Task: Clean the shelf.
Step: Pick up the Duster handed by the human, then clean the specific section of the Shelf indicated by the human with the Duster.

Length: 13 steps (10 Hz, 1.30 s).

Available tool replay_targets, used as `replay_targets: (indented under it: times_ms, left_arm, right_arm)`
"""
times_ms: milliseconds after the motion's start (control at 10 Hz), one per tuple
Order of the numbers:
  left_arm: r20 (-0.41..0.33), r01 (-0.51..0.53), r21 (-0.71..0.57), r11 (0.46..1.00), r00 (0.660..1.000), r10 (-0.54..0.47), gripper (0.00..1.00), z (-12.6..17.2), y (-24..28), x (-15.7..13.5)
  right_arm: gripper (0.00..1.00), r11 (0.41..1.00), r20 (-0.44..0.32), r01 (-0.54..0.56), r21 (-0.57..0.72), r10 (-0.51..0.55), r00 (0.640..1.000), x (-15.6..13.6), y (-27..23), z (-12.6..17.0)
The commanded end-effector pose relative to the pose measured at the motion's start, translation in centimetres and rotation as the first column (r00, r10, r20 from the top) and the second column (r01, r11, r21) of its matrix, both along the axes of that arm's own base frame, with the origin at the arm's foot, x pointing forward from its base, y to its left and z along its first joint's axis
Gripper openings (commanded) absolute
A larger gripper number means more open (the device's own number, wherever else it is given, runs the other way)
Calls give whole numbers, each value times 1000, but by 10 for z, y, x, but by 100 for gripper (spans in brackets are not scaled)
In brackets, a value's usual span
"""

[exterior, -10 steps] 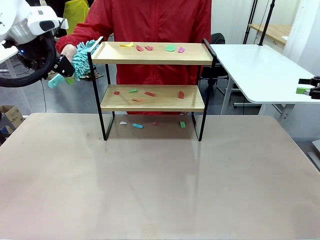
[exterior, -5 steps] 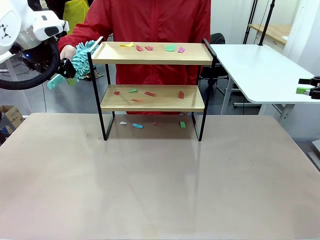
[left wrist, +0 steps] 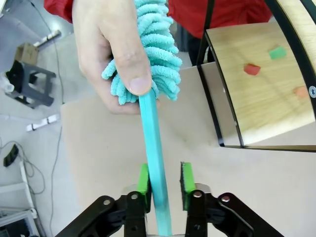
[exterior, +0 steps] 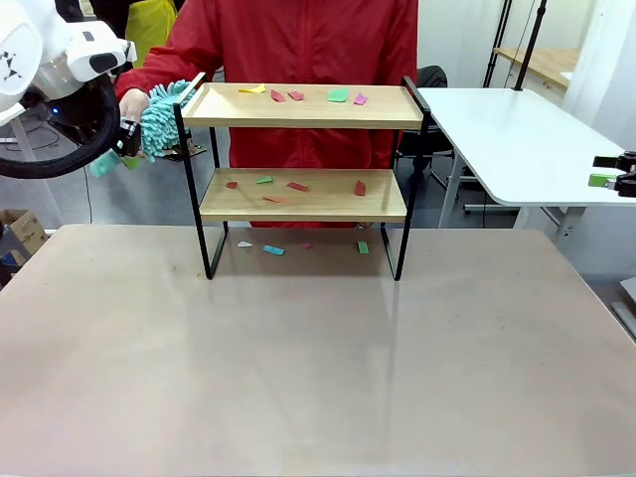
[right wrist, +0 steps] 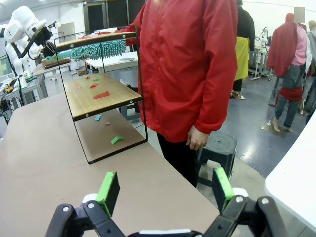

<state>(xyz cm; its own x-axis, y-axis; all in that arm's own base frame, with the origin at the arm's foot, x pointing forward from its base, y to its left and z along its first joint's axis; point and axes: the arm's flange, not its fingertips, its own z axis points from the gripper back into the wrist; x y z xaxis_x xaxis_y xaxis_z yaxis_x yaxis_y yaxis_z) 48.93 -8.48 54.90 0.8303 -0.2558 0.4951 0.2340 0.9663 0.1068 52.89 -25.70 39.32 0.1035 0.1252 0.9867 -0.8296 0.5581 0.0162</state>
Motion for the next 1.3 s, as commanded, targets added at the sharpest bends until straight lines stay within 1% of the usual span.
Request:
replay_targets:
  times_ms: [0, 100, 500, 600, 700, 1200]
  left_arm:
    - [14, -51, 10, 999, 999, 51, 0, 3, -1, -6]
    - [19, -74, 16, 997, 997, 74, 0, 3, -1, -6]
    - [7, -109, 17, 994, 994, 109, 0, 1, -1, -5]
    - [14, -143, -13, 990, 990, 143, 0, 1, 0, -4]
    - [-2, -69, -2, 998, 998, 68, 0, 2, 3, -2]
    - [-2, -69, -2, 998, 998, 68, 0, 2, 3, -2]
  right_arm:
    - [100, 1000, -11, 11, -9, -11, 1000, 1, 4, 7]
    - [100, 1000, -11, 11, -9, -11, 1000, 1, 4, 7]
    - [100, 1000, -11, 11, -9, -11, 1000, 1, 4, 7]
    - [100, 1000, -11, 11, -9, -11, 1000, 1, 4, 7]
    - [100, 1000, -11, 11, -9, -11, 1000, 1, 4, 7]
    - [100, 1000, -11, 11, -9, -11, 1000, 1, 4, 7]
